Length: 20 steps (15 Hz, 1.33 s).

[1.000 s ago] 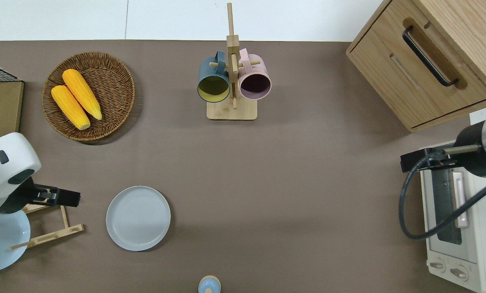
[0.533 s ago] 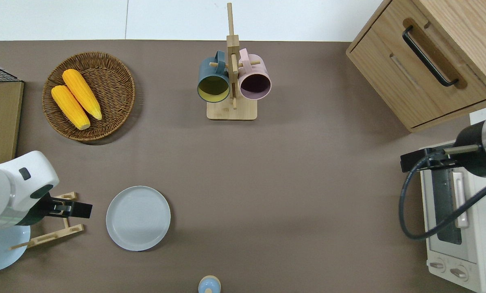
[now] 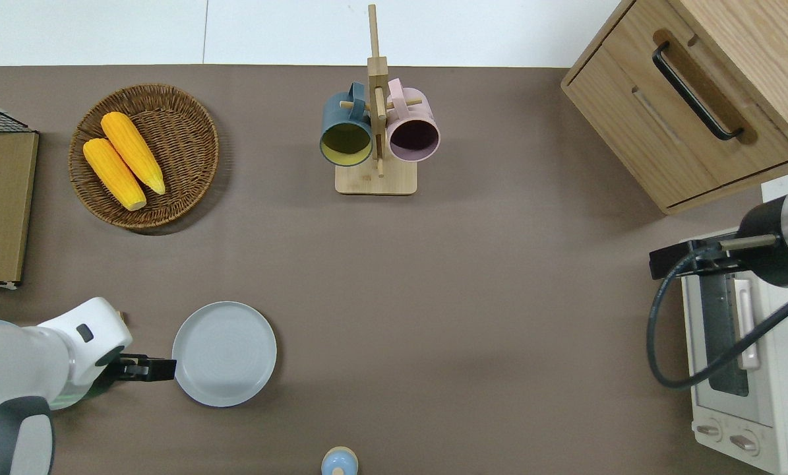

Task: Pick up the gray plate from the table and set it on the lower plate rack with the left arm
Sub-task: 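Grasp the gray plate's rim with the left gripper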

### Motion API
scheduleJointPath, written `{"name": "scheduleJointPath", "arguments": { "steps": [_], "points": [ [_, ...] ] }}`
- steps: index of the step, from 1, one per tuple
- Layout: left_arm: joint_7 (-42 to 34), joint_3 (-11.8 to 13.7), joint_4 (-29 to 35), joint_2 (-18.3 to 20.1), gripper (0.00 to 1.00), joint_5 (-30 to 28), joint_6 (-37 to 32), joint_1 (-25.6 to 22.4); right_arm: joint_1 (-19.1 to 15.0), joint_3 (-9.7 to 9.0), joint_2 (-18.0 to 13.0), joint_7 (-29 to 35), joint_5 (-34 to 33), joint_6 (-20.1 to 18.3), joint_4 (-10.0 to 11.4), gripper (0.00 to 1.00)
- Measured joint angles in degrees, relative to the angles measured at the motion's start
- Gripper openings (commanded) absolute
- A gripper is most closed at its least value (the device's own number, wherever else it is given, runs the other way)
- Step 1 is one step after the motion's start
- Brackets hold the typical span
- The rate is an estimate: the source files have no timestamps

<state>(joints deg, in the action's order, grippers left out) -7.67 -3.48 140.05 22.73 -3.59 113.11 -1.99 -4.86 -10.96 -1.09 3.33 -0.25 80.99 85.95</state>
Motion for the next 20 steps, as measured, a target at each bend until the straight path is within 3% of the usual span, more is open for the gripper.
{"name": "scheduleJointPath", "arguments": {
  "steps": [4, 12, 20],
  "points": [
    [0.0, 0.0, 6.8, 2.0, 1.0, -0.2, 5.6, 0.0, 0.0, 0.0, 0.0, 0.0, 0.0, 0.0, 0.0, 0.99],
    [0.0, 0.0, 14.9, 2.0, 0.99, -0.3, 17.0, 0.0, 0.0, 0.0, 0.0, 0.0, 0.0, 0.0, 0.0, 0.99],
    [0.0, -0.1, 18.7, -1.8, 0.99, -0.4, 26.5, 0.0, 0.0, 0.0, 0.0, 0.0, 0.0, 0.0, 0.0, 0.987]
  ]
}}
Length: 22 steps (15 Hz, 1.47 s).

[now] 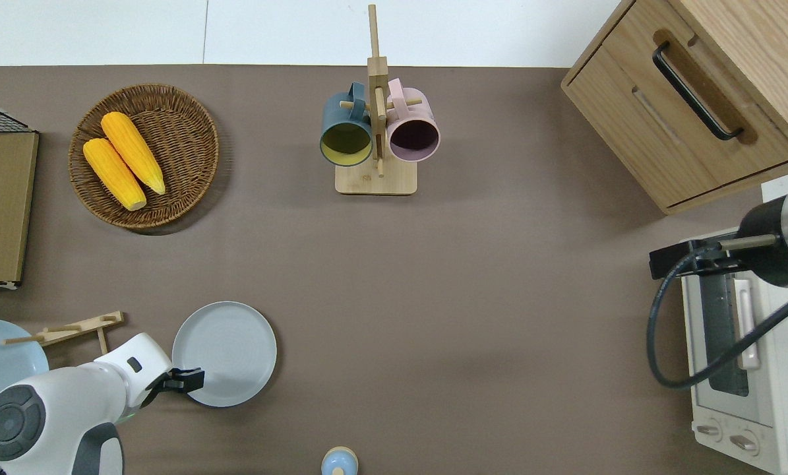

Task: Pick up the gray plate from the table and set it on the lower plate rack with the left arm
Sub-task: 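Grasp the gray plate's rim with the left gripper, then lift the gray plate and tilt it upright with the left gripper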

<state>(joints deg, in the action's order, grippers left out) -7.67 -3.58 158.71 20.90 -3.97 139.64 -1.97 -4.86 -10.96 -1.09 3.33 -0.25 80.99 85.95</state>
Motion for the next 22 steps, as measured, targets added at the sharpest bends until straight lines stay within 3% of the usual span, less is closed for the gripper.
{"name": "scheduleJointPath", "arguments": {
  "steps": [3, 7, 8, 14, 15, 22],
  "points": [
    [0.0, -0.1, 0.3, -2.5, 0.99, 0.0, 3.1, 0.1, 0.0, 0.0, 0.0, 0.0, 0.0, 0.0, 0.0, 0.99],
    [0.0, -0.3, 0.4, -4.2, 0.84, 0.0, 4.8, 0.2, 0.0, 0.0, 0.0, 0.0, 0.0, 0.0, 0.0, 0.987],
    [0.0, -0.3, 0.4, -4.3, 0.75, 0.0, 4.8, 0.2, 0.0, 0.0, 0.0, 0.0, 0.0, 0.0, 0.0, 0.99],
    [0.0, -0.4, 0.4, -4.6, 0.04, 0.0, 4.8, 0.2, 0.0, 0.0, 0.0, 0.0, 0.0, 0.0, 0.0, 0.987],
    [0.0, -0.4, 0.4, -4.7, 0.0, 0.0, 4.8, 0.2, 0.0, 0.0, 0.0, 0.0, 0.0, 0.0, 0.0, 0.987],
    [0.1, -0.4, 0.3, -4.5, 0.0, -0.3, 5.0, 0.9, 0.0, 0.0, 0.0, 0.0, 0.0, 0.0, 0.0, 0.987]
  ]
}}
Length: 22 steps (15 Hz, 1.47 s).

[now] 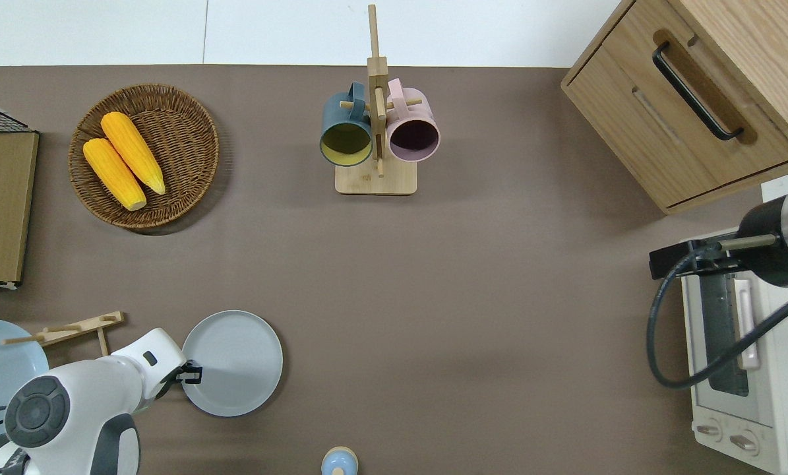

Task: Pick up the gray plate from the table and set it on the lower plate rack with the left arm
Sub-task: 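Lift the gray plate and tilt it upright with the left gripper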

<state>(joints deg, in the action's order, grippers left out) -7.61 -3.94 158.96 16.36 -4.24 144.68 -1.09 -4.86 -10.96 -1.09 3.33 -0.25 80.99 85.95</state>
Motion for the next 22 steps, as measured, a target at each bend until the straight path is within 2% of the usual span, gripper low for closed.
{"name": "scheduleJointPath", "arguments": {
  "steps": [10, 17, 22],
  "points": [
    [0.4, 0.7, -0.6, 2.5, 0.0, -0.5, -3.8, 0.0, 0.0, 0.0, 0.0, 0.0, 0.0, 0.0, 0.0, 0.987],
    [0.4, 0.9, -7.7, 5.5, 0.0, -0.4, -17.2, -0.2, 0.0, 0.0, 0.0, 0.0, 0.0, 0.0, 0.0, 0.99],
    [0.4, 1.2, -13.5, 5.8, 0.0, -0.4, -25.2, -0.9, 0.0, 0.0, 0.0, 0.0, 0.0, 0.0, 0.0, 0.99]
  ]
}}
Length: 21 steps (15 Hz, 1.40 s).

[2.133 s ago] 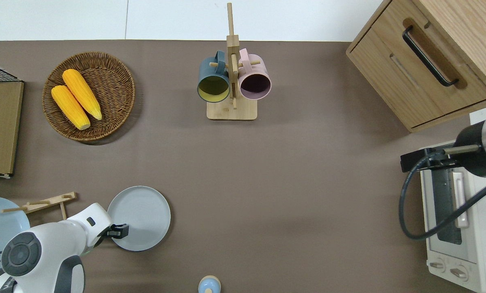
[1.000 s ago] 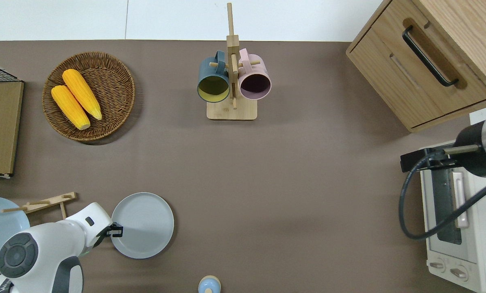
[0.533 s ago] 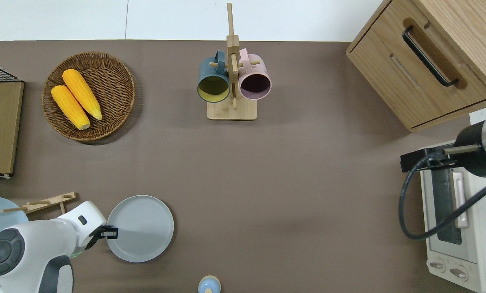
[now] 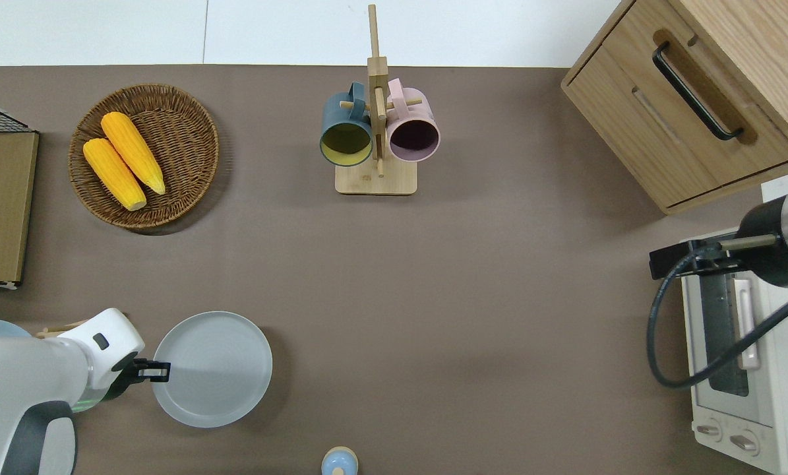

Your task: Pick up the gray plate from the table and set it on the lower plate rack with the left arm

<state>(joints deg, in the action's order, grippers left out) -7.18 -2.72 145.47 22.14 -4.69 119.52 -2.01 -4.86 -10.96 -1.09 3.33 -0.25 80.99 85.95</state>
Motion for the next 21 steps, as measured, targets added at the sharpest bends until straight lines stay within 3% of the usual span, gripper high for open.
{"name": "scheduleJointPath", "arguments": {
  "steps": [12, 21],
  "points": [
    [-0.2, 3.3, -18.0, 0.2, 0.0, 0.0, -19.5, 0.0, 0.0, 0.0, 0.0, 0.0, 0.0, 0.0, 0.0, 0.987],
    [-0.4, 4.7, -23.6, -0.1, 0.0, 2.1, -23.8, -0.2, 0.0, 0.0, 0.0, 0.0, 0.0, 0.0, 0.0, 0.99]
  ]
}}
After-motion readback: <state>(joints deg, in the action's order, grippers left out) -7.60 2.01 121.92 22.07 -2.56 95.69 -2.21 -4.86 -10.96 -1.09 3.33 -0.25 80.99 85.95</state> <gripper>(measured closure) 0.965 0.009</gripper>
